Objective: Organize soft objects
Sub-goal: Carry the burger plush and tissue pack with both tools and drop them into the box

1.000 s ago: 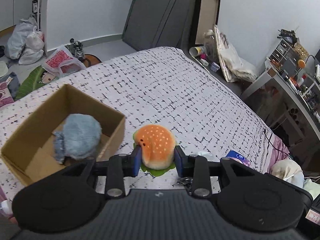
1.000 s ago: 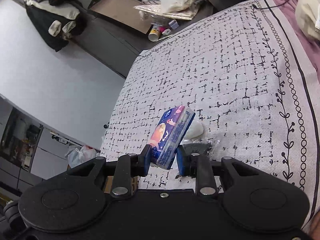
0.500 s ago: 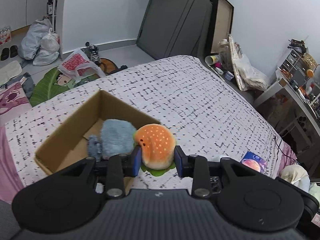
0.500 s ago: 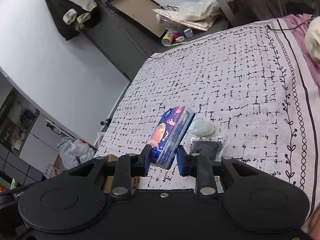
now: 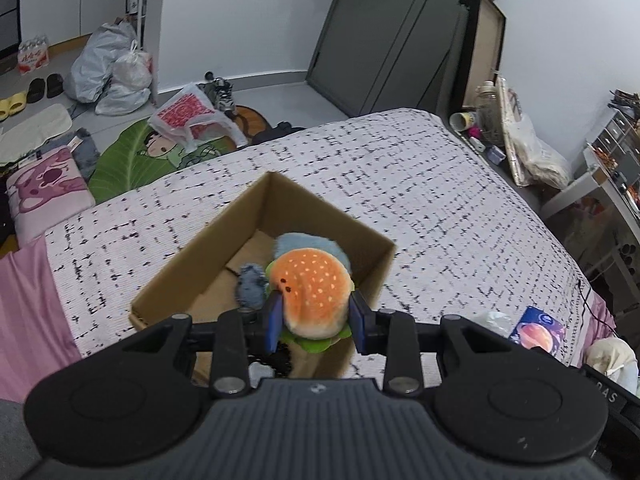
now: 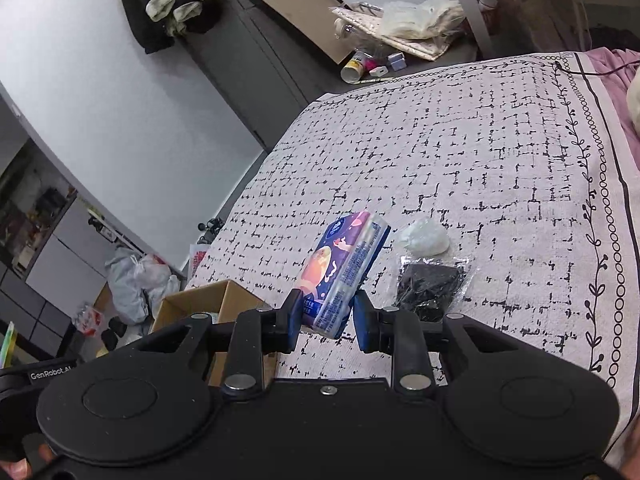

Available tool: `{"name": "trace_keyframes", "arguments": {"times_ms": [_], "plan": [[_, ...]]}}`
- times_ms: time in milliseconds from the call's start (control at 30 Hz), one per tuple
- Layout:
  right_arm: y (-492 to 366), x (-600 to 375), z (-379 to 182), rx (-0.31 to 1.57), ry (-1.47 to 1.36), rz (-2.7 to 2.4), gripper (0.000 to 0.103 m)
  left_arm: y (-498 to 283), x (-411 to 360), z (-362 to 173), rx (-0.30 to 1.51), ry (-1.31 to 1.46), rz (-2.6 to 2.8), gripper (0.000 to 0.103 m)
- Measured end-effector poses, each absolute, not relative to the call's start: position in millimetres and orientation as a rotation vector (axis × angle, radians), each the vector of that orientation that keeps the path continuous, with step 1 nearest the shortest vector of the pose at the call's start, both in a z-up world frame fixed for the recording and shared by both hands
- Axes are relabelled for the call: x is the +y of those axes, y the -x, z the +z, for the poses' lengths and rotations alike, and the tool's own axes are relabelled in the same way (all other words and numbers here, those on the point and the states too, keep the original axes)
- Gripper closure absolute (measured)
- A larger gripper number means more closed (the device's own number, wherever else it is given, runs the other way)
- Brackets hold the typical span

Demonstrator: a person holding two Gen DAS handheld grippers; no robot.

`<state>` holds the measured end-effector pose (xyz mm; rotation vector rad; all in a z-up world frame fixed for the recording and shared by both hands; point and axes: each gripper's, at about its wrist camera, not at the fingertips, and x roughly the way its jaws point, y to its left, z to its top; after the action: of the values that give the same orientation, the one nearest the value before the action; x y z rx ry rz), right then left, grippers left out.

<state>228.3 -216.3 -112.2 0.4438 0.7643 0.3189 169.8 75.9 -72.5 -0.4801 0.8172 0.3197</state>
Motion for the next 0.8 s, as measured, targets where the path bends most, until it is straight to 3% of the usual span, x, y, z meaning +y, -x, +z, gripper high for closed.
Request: {"name": "trace_keyframes", "arguments": {"times_ms": [800], "plan": [[-208.1, -125.1, -111.0, 0.765, -0.284, 0.457, 0.076, -163.1, 135.7, -117.7, 0.866, 0.630, 0.341, 0.066]]}}
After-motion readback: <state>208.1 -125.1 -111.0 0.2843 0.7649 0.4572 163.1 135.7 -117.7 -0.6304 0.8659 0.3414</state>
